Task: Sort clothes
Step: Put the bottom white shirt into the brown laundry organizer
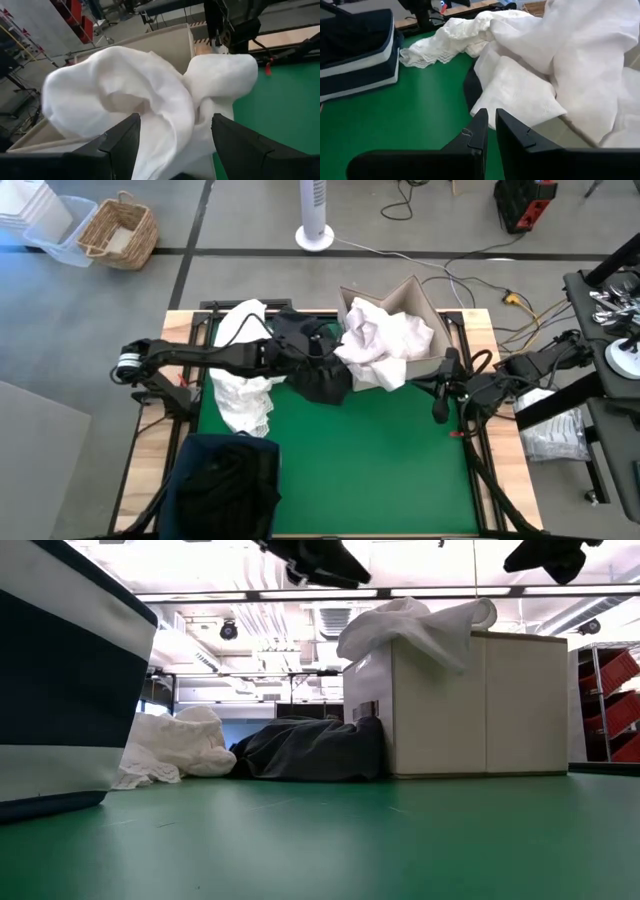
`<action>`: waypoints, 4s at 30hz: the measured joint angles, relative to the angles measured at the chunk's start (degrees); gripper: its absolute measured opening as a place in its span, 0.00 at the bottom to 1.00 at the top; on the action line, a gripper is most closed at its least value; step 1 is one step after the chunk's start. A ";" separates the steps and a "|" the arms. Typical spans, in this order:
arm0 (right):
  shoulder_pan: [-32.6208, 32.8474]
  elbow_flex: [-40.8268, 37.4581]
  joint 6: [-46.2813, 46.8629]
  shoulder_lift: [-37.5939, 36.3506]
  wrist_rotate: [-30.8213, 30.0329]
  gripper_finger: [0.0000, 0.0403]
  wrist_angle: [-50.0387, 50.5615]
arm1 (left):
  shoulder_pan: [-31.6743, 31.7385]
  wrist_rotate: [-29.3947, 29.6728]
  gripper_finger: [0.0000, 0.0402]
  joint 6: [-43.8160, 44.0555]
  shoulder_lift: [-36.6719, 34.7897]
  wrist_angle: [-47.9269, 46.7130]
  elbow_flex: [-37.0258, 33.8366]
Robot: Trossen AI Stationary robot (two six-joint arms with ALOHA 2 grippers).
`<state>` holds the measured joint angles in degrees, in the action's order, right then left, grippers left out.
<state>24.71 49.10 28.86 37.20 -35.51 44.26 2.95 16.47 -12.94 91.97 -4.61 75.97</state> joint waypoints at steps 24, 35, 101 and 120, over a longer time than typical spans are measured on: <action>0.15 3.38 -9.87 1.67 7.43 0.07 -11.79 | 5.37 -13.56 0.53 4.18 -23.36 3.08 -20.92; 0.15 3.08 -10.00 9.54 7.43 0.07 -11.50 | 6.96 -23.81 0.53 -1.86 -17.43 13.04 -21.69; 0.26 4.87 -8.50 13.06 7.41 0.07 -11.63 | 19.68 -32.52 0.00 -2.45 10.51 14.98 14.76; 0.27 4.90 -8.38 12.74 7.20 0.07 -11.55 | 23.72 -35.14 0.00 4.31 39.12 -10.41 54.16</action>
<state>24.98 54.00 20.48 49.93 -28.30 32.71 26.67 -18.67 -8.63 131.09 -15.02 130.13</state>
